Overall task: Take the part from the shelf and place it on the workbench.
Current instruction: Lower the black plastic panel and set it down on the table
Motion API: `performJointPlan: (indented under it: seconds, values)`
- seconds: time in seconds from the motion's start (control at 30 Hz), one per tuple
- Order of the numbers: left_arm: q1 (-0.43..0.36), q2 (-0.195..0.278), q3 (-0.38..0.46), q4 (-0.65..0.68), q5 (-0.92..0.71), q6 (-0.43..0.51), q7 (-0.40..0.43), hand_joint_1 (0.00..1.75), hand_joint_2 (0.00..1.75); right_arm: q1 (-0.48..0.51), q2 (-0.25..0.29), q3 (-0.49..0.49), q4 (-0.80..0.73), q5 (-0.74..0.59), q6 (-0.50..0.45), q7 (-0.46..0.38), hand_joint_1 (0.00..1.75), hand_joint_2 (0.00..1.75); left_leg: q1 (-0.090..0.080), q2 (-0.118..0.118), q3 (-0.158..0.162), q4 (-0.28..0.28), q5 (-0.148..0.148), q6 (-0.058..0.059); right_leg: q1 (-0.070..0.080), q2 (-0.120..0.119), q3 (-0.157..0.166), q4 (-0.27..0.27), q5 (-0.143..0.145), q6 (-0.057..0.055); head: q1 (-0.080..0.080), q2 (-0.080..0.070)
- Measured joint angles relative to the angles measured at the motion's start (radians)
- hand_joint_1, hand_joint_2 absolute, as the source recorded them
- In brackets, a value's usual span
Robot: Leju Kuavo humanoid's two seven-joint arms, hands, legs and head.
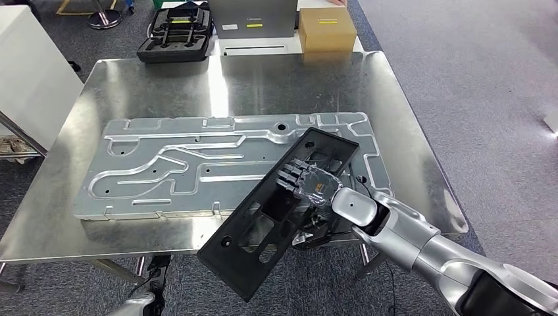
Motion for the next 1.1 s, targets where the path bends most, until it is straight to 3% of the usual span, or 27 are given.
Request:
performJointPlan:
  seconds: [0.07, 0.1, 0.17, 0.23, 0.37, 0.43, 0.5, 0.53, 0.57, 0.6, 0.67, 0.73, 0.83, 0.9, 0.93, 1.03, 1.07, 1.1]
  values:
    - [0.002, 0.001, 0.0, 0.0, 0.0, 0.001, 0.0, 0.0, 0.0, 0.002, -0.002, 0.01, 0.004, 0.0, 0.003, 0.0, 0.0, 0.0, -0.001, 0.001, 0.0, 0.001, -0.001, 0.001, -0.001, 0.0, -0.027, 0.062, -0.01, 0.002, 0.0, 0.0]
    - [0.003, 0.001, 0.0, 0.0, -0.001, 0.002, 0.0, 0.0, 0.0, 0.001, -0.003, 0.014, 0.005, 0.0, 0.004, 0.0, 0.0, 0.0, -0.001, 0.001, 0.001, 0.003, -0.001, 0.0, -0.002, 0.0, -0.012, 0.037, 0.011, 0.001, 0.0, 0.0]
    - [0.003, 0.0, 0.0, 0.0, -0.002, 0.002, 0.0, 0.0, 0.0, -0.003, -0.003, 0.022, 0.006, 0.001, 0.006, -0.002, 0.0, 0.0, -0.001, 0.0, 0.001, 0.009, -0.005, -0.005, -0.003, -0.002, 0.056, -0.091, 0.066, -0.002, 0.0, 0.0]
    - [0.002, 0.0, 0.0, 0.0, -0.003, 0.002, 0.0, 0.0, 0.0, -0.006, -0.002, 0.03, 0.005, 0.002, 0.008, -0.006, 0.0, 0.0, -0.004, -0.002, -0.001, 0.017, -0.011, -0.014, -0.001, -0.002, 0.108, -0.187, 0.091, -0.008, -0.001, 0.0]
    - [0.002, 0.0, 0.0, 0.0, -0.006, 0.003, 0.0, 0.0, 0.0, -0.01, 0.002, 0.045, 0.004, 0.003, 0.01, -0.01, 0.0, 0.0, -0.003, -0.004, -0.005, 0.025, -0.018, -0.034, 0.002, -0.003, 0.121, -0.208, 0.096, -0.025, -0.003, 0.0]
    - [0.001, -0.002, 0.0, 0.0, -0.006, 0.003, 0.0, 0.0, 0.0, -0.012, 0.005, 0.05, 0.003, -0.001, 0.01, -0.008, 0.0, 0.0, 0.0, -0.004, -0.033, 0.088, -0.06, -0.045, -0.003, -0.007, 0.123, -0.214, 0.1, -0.035, -0.008, 0.0]
    - [0.003, -0.003, 0.0, 0.0, -0.006, 0.003, 0.0, 0.0, 0.0, -0.011, 0.008, 0.053, 0.002, -0.008, 0.007, -0.004, 0.0, 0.0, 0.004, -0.004, -0.091, 0.216, -0.123, -0.053, -0.003, -0.009, 0.121, -0.215, 0.102, -0.039, -0.011, 0.0]
    - [0.006, -0.004, 0.0, 0.0, -0.006, 0.004, 0.0, 0.0, 0.0, -0.01, 0.009, 0.053, 0.002, -0.012, 0.003, 0.0, 0.0, 0.0, 0.005, -0.004, -0.116, 0.27, -0.141, -0.056, -0.003, -0.009, 0.12, -0.215, 0.102, -0.04, -0.011, 0.0]
    - [0.008, -0.004, 0.0, 0.0, -0.006, 0.004, 0.0, 0.0, 0.0, -0.01, 0.009, 0.054, 0.002, -0.016, -0.003, 0.005, 0.0, 0.0, 0.006, -0.004, -0.127, 0.294, -0.141, -0.058, -0.003, -0.009, 0.12, -0.215, 0.102, -0.04, -0.011, 0.0]
    - [0.01, -0.004, 0.0, 0.0, -0.006, 0.005, 0.0, 0.0, 0.0, -0.009, 0.009, 0.054, 0.002, -0.019, -0.01, 0.009, 0.0, 0.0, 0.006, -0.004, -0.119, 0.28, -0.123, -0.058, -0.004, -0.009, 0.12, -0.215, 0.102, -0.039, -0.011, 0.0]
    - [0.01, -0.004, 0.0, 0.0, -0.006, 0.005, 0.0, 0.0, 0.0, -0.01, 0.01, 0.054, 0.0, -0.023, -0.018, 0.014, 0.0, 0.0, 0.009, -0.003, -0.058, 0.156, -0.061, -0.057, -0.005, -0.009, 0.121, -0.214, 0.102, -0.036, -0.011, 0.0]
    - [0.009, -0.004, 0.0, 0.0, -0.006, 0.005, 0.0, 0.0, 0.0, -0.013, 0.01, 0.053, -0.001, -0.026, -0.025, 0.017, 0.0, 0.0, 0.007, -0.004, -0.001, 0.044, -0.027, -0.051, -0.002, -0.005, 0.12, -0.213, 0.103, -0.027, -0.01, 0.0]
    - [0.009, -0.004, 0.0, 0.0, -0.006, 0.007, 0.0, 0.0, 0.0, -0.011, 0.009, 0.047, -0.002, -0.051, -0.059, 0.044, 0.0, 0.0, 0.001, -0.004, 0.012, 0.017, -0.023, -0.033, -0.001, 0.0, 0.119, -0.218, 0.109, -0.008, -0.009, 0.0]
    - [0.008, -0.006, 0.0, 0.0, -0.005, 0.009, -0.001, 0.0, 0.0, -0.006, 0.007, 0.033, -0.007, -0.073, -0.099, 0.072, 0.0, 0.0, 0.002, -0.002, 0.013, 0.009, -0.016, -0.018, -0.004, 0.0, 0.11, -0.202, 0.096, 0.002, -0.008, 0.0]
    - [0.008, -0.006, 0.0, 0.0, -0.003, 0.011, -0.002, 0.0, 0.0, -0.004, 0.006, 0.023, -0.013, -0.08, -0.125, 0.089, 0.0, 0.0, 0.003, -0.001, 0.013, 0.005, -0.011, -0.011, -0.004, -0.001, 0.094, -0.168, 0.074, 0.006, -0.007, 0.0]
    - [0.01, -0.007, 0.0, 0.0, 0.004, 0.017, -0.006, 0.0, 0.0, 0.002, 0.002, -0.009, -0.047, -0.085, -0.218, 0.146, 0.0, 0.0, 0.0, 0.001, 0.008, 0.004, -0.008, 0.0, -0.003, -0.002, 0.006, 0.02, -0.019, 0.01, -0.004, 0.0]
    - [0.012, -0.007, 0.0, 0.0, 0.006, 0.019, -0.006, 0.0, 0.0, 0.006, 0.001, -0.019, -0.061, -0.085, -0.243, 0.162, 0.0, 0.0, -0.001, 0.001, 0.007, 0.005, -0.008, 0.0, -0.003, -0.002, -0.014, 0.063, -0.029, 0.011, -0.004, 0.0]
    - [0.014, -0.007, 0.0, 0.0, 0.007, 0.02, -0.006, 0.0, 0.0, 0.009, 0.0, -0.03, -0.075, -0.085, -0.262, 0.174, 0.0, 0.0, -0.001, 0.001, 0.007, 0.007, -0.009, 0.001, -0.003, -0.002, -0.016, 0.068, -0.018, 0.011, -0.004, 0.0]
